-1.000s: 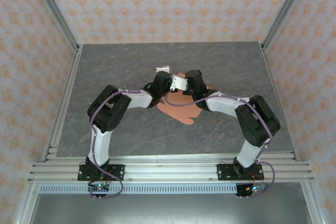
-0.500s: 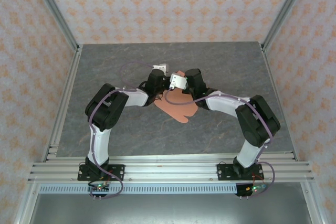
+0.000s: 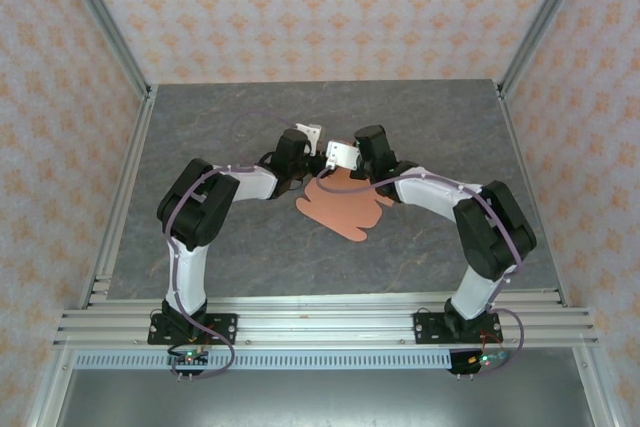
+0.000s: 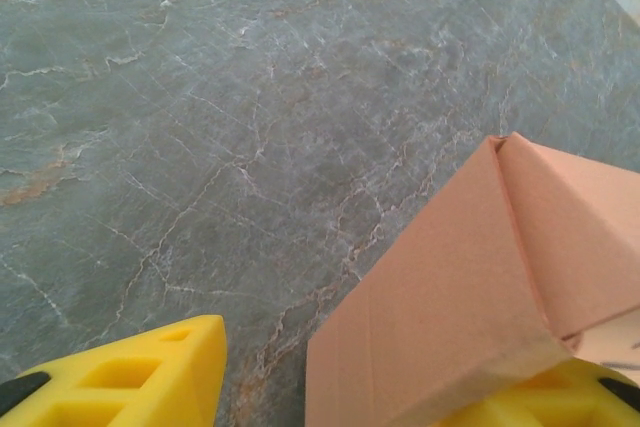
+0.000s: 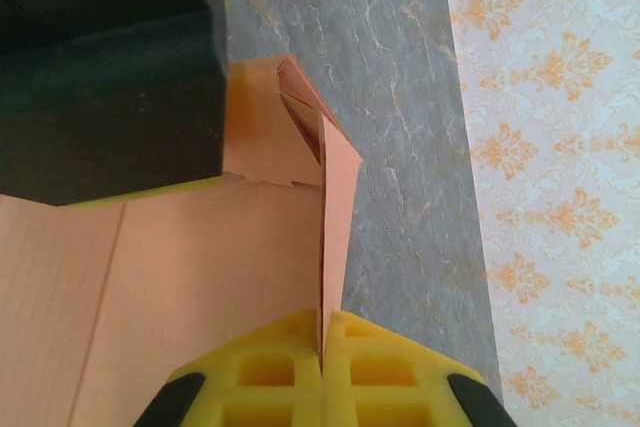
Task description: Fold the paper box
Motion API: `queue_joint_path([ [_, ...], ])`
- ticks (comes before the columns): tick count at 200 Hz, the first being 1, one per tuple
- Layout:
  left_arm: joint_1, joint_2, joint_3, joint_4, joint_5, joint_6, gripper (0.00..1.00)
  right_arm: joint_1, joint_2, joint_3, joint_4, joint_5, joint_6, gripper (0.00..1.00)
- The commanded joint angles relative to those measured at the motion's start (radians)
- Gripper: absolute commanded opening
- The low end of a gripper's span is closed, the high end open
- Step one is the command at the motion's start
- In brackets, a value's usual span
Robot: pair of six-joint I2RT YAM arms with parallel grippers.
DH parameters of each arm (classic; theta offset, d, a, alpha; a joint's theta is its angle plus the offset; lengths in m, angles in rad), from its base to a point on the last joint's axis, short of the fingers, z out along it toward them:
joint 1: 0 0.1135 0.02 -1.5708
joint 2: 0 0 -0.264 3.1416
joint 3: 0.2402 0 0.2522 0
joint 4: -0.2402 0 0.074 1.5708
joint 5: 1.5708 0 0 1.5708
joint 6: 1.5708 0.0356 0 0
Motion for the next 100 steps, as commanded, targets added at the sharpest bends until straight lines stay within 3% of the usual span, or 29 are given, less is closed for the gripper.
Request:
queue_joint_path([
  [1, 0.036, -0.058, 0.025, -0.005, -0.007, 0.085, 0.55, 0.004, -0.036, 0.014, -0.173, -0.091, -0.012, 0.0],
  [45, 0.035, -0.046, 0.064, -0.039, 0.072, 0.145, 0.58, 0.002, -0.033, 0.031, -0.213, -0.107, -0.002, 0.0],
  [100, 0.029, -0.028, 0.096, -0.06, 0.082, 0.166, 0.6, 0.004, -0.02, 0.047, -0.231, -0.11, 0.013, 0.0],
])
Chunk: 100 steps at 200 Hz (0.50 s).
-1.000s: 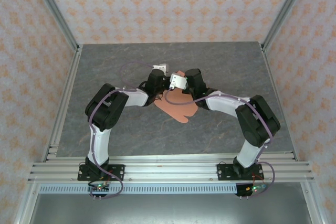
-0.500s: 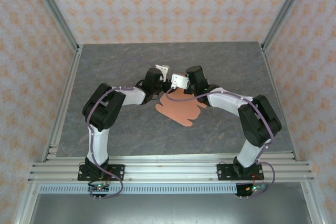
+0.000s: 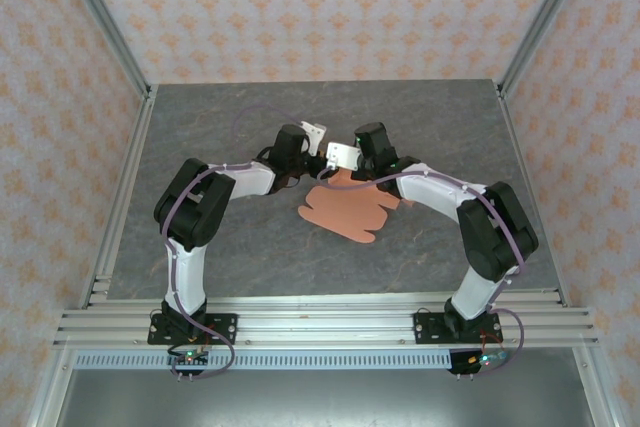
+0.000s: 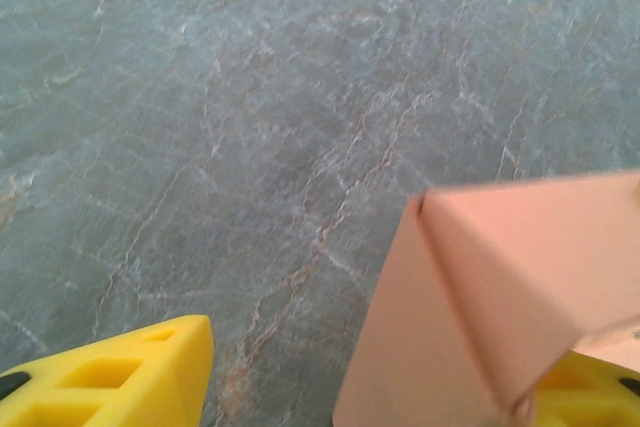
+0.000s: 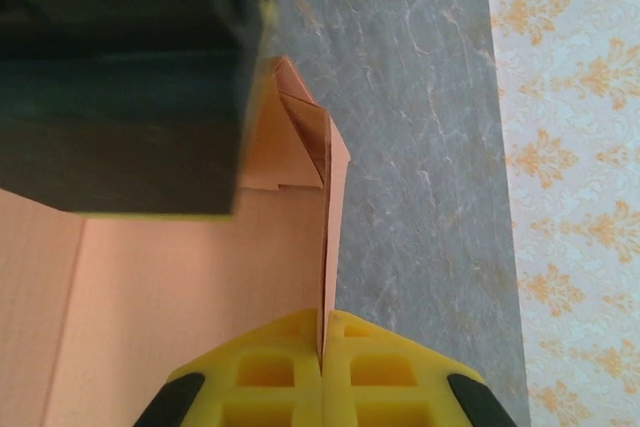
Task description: Fold the paper box
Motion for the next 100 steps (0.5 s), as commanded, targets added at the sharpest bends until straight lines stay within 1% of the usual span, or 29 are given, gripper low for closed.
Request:
queue_joint_path([
  [1, 0.015, -0.017, 0.054, 0.021, -0.02, 0.026, 0.6, 0.01, -0.011, 0.012, -0.117, -0.061, 0.01, 0.0],
  [16, 0.009, -0.011, 0.066, 0.014, -0.032, 0.024, 0.59, 0.01, -0.011, 0.012, -0.118, -0.068, 0.016, 0.0],
  [32, 0.004, -0.003, 0.082, -0.006, -0.051, 0.014, 0.54, 0.01, -0.009, 0.012, -0.116, -0.061, 0.019, 0.0],
  [50, 0.004, 0.0, 0.078, -0.026, -0.064, 0.011, 0.52, 0.01, -0.01, 0.011, -0.109, -0.045, 0.02, 0.0],
  [69, 0.006, -0.012, 0.051, -0.034, -0.065, 0.016, 0.52, 0.008, -0.015, 0.003, -0.09, -0.034, 0.018, 0.0],
  [100, 0.013, -0.043, 0.011, -0.023, 0.007, 0.013, 0.57, 0.008, -0.011, 0.009, -0.082, -0.021, 0.02, 0.0],
])
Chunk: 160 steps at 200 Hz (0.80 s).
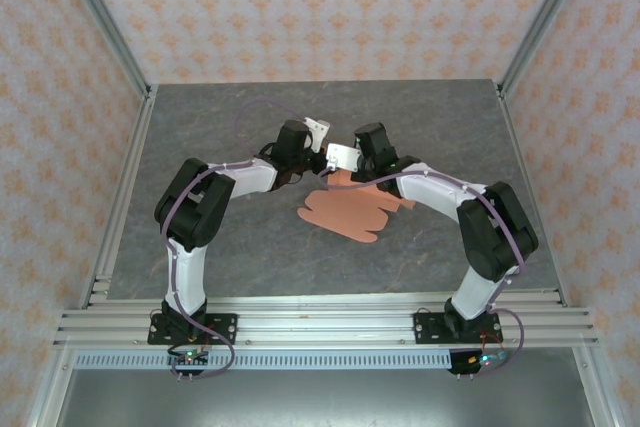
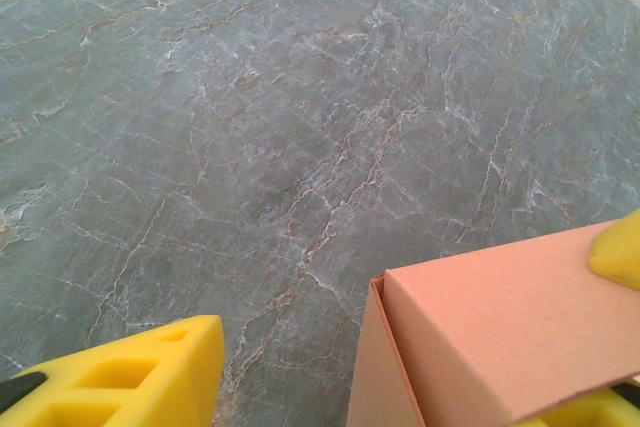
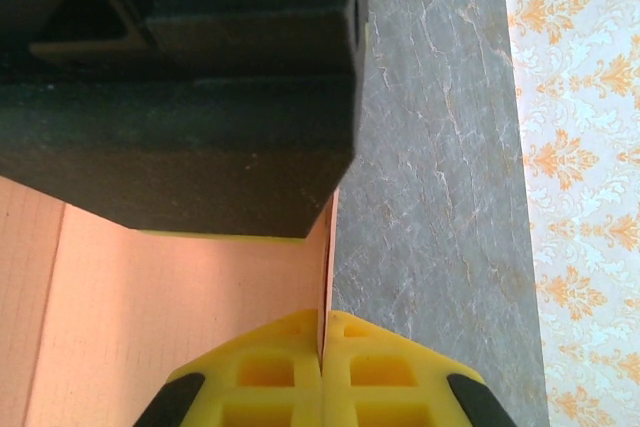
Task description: Fold the paper box
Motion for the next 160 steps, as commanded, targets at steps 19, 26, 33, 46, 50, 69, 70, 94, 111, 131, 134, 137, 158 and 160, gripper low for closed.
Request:
queue_joint_path([
  [19, 0.02, -0.051, -0.024, -0.011, 0.052, 0.008, 0.58, 0.007, -0.013, 0.008, -0.062, 0.001, 0.008, 0.0],
  [26, 0.02, -0.055, -0.029, -0.016, 0.057, 0.01, 0.59, 0.008, -0.015, 0.008, -0.06, 0.002, 0.009, 0.0],
  [33, 0.02, -0.057, -0.036, -0.015, 0.062, 0.011, 0.6, 0.007, -0.017, 0.007, -0.059, 0.004, 0.009, 0.0],
  [46, 0.02, -0.061, -0.04, -0.029, 0.085, 0.018, 0.61, 0.008, -0.02, 0.008, -0.059, 0.008, 0.011, 0.0],
  [50, 0.02, -0.06, -0.04, -0.033, 0.089, 0.018, 0.61, 0.008, -0.019, 0.007, -0.058, 0.009, 0.011, 0.0],
  [69, 0.02, -0.056, -0.041, -0.05, 0.114, 0.021, 0.62, 0.007, -0.021, 0.008, -0.058, 0.011, 0.011, 0.0],
  [70, 0.02, -0.056, -0.041, -0.051, 0.114, 0.021, 0.62, 0.007, -0.02, 0.008, -0.059, 0.011, 0.011, 0.0],
  [94, 0.02, -0.054, -0.054, -0.071, 0.125, 0.027, 0.62, 0.007, -0.021, 0.013, -0.06, 0.013, 0.012, 0.0],
  [111, 0.02, -0.055, -0.08, -0.053, 0.13, 0.021, 0.61, 0.007, -0.022, 0.014, -0.06, 0.015, 0.012, 0.0],
  [131, 0.02, -0.05, -0.087, -0.048, 0.148, 0.018, 0.55, 0.009, -0.021, 0.011, -0.059, 0.013, 0.014, 0.0],
  [134, 0.021, -0.048, -0.087, -0.049, 0.149, 0.018, 0.54, 0.007, -0.022, 0.011, -0.057, 0.013, 0.015, 0.0],
  [137, 0.02, -0.046, -0.084, -0.05, 0.149, 0.018, 0.53, 0.008, -0.021, 0.011, -0.058, 0.013, 0.015, 0.0],
  [158, 0.02, -0.027, -0.072, -0.052, 0.144, 0.012, 0.46, 0.009, -0.021, 0.01, -0.059, 0.009, 0.019, 0.0],
  [160, 0.02, -0.025, -0.071, -0.052, 0.145, 0.012, 0.45, 0.009, -0.021, 0.01, -0.059, 0.008, 0.019, 0.0],
])
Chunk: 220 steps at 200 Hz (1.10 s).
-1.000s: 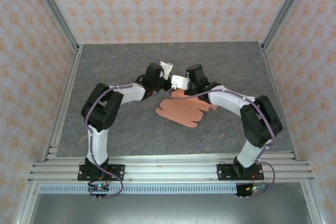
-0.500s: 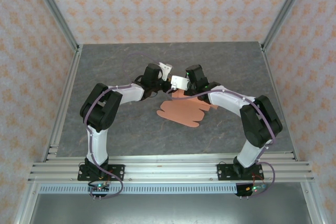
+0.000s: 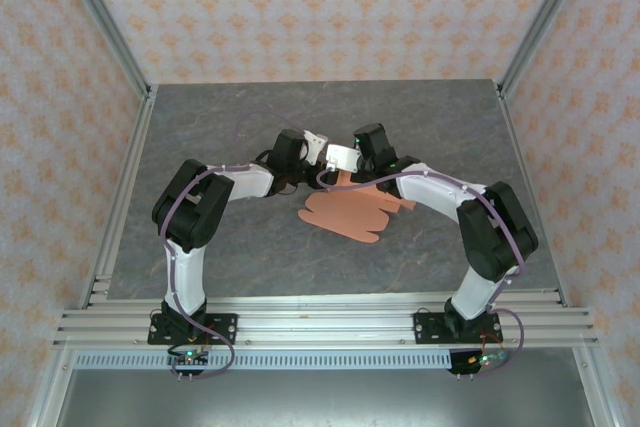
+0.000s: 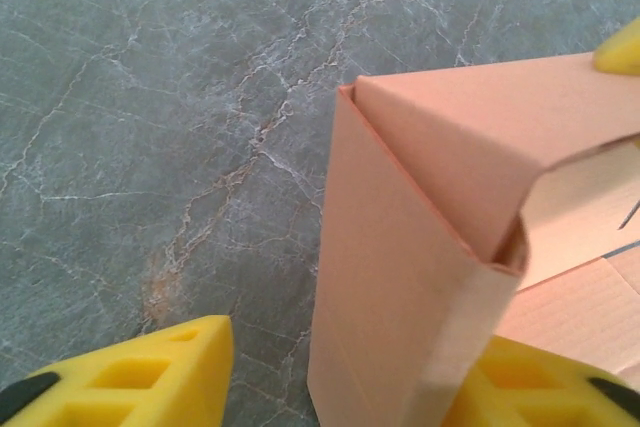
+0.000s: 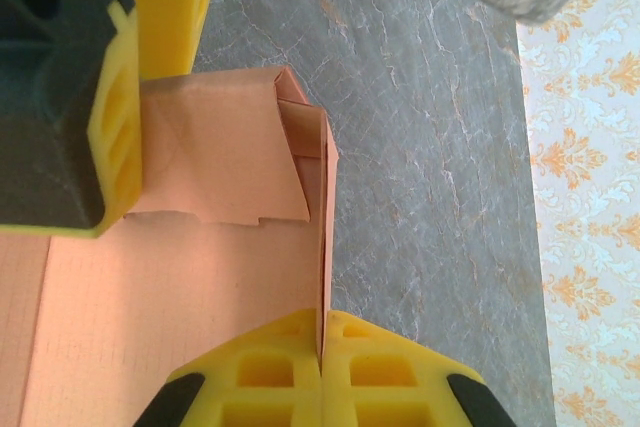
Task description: Fold the paper box
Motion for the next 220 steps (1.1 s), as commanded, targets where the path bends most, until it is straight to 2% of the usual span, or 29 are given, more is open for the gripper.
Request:
queue_joint_path([
  [1, 0.012, -0.009, 0.008, -0.005, 0.017, 0.004, 0.45, 0.006, -0.021, 0.01, -0.048, 0.008, 0.013, 0.0],
  [50, 0.003, 0.038, 0.061, -0.017, -0.031, -0.032, 0.35, 0.011, -0.021, 0.011, -0.048, -0.02, 0.035, 0.0],
  [140, -0.034, 0.035, 0.067, -0.086, -0.328, -0.061, 0.26, 0.014, -0.036, 0.014, -0.054, -0.028, 0.047, 0.0],
  [220, -0.046, 0.018, 0.048, -0.072, -0.444, -0.086, 0.13, 0.024, -0.04, 0.019, -0.057, -0.039, 0.06, 0.0],
])
